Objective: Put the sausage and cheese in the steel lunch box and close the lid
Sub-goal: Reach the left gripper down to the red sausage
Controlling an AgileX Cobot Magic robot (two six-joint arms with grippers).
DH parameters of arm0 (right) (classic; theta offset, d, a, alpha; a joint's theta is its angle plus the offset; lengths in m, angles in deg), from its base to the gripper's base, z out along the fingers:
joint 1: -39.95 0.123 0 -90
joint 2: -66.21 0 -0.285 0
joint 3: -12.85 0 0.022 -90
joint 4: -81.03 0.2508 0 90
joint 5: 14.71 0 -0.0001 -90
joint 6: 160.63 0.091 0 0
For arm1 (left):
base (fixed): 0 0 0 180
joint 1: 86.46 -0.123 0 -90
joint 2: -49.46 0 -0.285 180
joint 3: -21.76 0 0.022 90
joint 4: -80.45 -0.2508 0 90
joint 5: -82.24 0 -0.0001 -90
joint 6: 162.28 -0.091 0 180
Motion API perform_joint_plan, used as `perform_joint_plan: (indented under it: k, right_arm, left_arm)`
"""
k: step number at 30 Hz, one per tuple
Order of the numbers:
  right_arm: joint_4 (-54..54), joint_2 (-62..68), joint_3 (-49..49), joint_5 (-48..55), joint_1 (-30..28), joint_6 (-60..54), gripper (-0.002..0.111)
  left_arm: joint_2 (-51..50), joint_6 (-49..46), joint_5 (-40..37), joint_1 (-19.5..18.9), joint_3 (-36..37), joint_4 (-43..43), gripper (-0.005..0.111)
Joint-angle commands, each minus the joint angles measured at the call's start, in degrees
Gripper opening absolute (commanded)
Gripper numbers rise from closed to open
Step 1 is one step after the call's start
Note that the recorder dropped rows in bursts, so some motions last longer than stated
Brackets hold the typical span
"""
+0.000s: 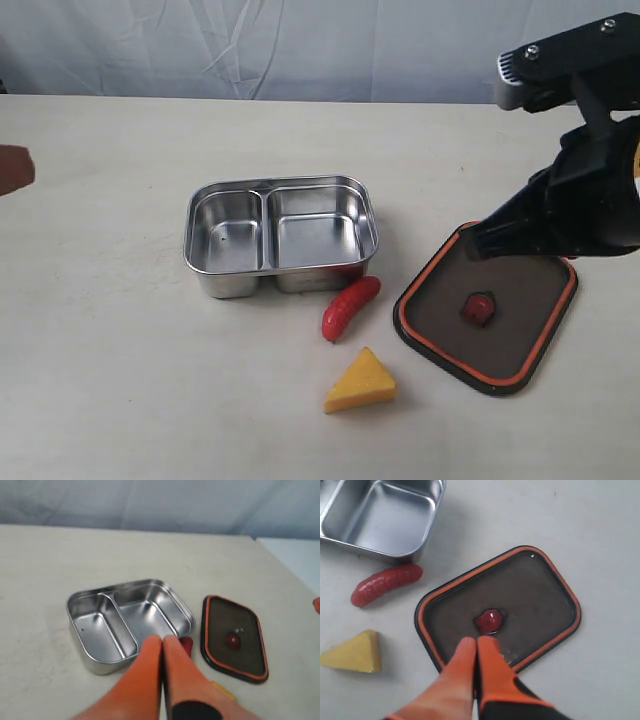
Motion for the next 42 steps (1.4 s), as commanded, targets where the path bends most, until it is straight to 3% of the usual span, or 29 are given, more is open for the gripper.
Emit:
perform_joint_plan:
  k: [1,3,5,6,8,11,14,25,28,31,34,42]
  right_arm:
    - [-4.0,-2.2,-0.2,4.7,0.0,2.3,0.0]
    - [-9.0,-3.7,-0.2,8.0,0.0,5.3,0.0]
    - [-13.5,-5.2,-0.2,11.0,0.0,8.1,0.0]
    - [-14.9,-6.5,-0.2,12.7,0.0,8.2,0.0]
    - [-15.5,-7.6,-0.2,14.5,0.0,8.4,0.0]
    - [-15.8,-9.1,-0.2,17.3,0.0,8.7,0.0]
    - [-15.8,-10.5,-0.2,18.1,0.0,9.3,0.0]
    - [-15.6,-14.0,-0.2,18.1,0.0,9.3,0.0]
    - [-15.6,-14.0,-0.2,18.1,0.0,9.3,0.0]
    - [-15.6,-14.0,-0.2,18.1,0.0,9.3,0.0]
    - [-15.8,-14.0,-0.2,18.1,0.0,9.3,0.0]
    - [-15.9,-14.0,-0.2,18.1,0.0,9.3,0.0]
  left_arm:
    - [-16.1,-8.0,-5.7,1.6,-7.0,3.0,0.0]
    - [-20.8,-7.7,-6.0,7.6,-9.6,-0.1,0.0]
    - [-23.7,-6.1,-0.8,16.6,-10.7,-3.9,0.0]
    - [-25.3,-2.7,5.0,23.3,-11.4,-8.4,0.0]
    - [-27.3,2.5,11.5,30.9,-12.4,-15.9,0.0]
    - [-31.2,10.9,18.7,39.9,-13.1,-26.8,0.0]
    - [-35.5,18.9,22.9,45.9,-13.1,-34.6,0.0]
    - [-50.1,20.5,22.7,51.0,-13.1,-33.8,0.001]
    - [-52.3,20.5,22.3,51.4,-13.9,-31.3,0.014]
    - [-54.3,19.9,22.3,51.5,-15.1,-27.7,0.038]
    - [-56.5,18.7,22.5,51.5,-17.2,-26.1,0.055]
    - [-64.6,18.7,22.2,51.9,-23.8,-22.8,0.057]
